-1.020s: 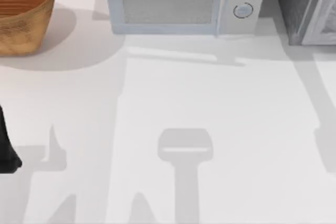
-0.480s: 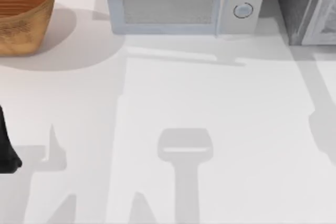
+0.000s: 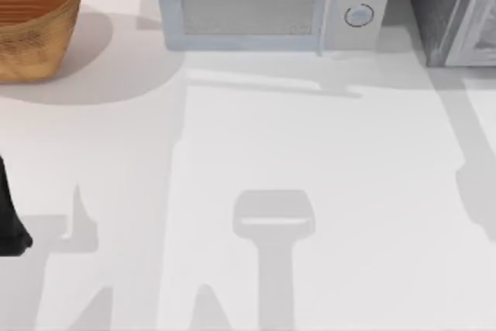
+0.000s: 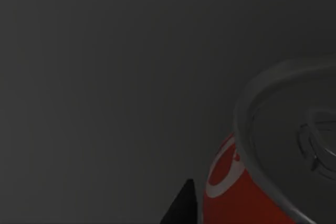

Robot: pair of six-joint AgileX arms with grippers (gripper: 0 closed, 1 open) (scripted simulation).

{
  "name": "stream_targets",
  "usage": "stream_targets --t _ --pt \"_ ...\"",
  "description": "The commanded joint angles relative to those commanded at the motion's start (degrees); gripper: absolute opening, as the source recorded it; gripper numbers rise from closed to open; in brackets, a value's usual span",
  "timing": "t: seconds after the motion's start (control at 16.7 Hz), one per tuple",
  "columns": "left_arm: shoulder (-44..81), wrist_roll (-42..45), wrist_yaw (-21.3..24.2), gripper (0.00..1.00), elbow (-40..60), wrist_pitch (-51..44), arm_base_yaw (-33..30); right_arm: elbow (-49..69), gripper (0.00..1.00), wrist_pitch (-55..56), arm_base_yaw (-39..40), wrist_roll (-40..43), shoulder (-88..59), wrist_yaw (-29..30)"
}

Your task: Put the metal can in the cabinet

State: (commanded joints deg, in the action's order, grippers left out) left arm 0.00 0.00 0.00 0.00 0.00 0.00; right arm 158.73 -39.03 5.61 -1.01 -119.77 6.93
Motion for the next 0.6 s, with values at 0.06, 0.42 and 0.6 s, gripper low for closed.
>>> stream_targets --t 0.06,0.42,0.6 --pt "0.00 0.00 0.00 1.00 0.00 0.00 0.00 0.00 0.30 0.00 0.00 0.00 0.00 0.00" --pt "0.00 0.00 0.00 1.00 0.00 0.00 0.00 0.00 0.75 0.00 0.00 0.00 0.00 0.00" --pt "0.00 0.00 0.00 1.00 0.00 0.00 0.00 0.00 0.98 0.00 0.00 0.00 0.00 0.00"
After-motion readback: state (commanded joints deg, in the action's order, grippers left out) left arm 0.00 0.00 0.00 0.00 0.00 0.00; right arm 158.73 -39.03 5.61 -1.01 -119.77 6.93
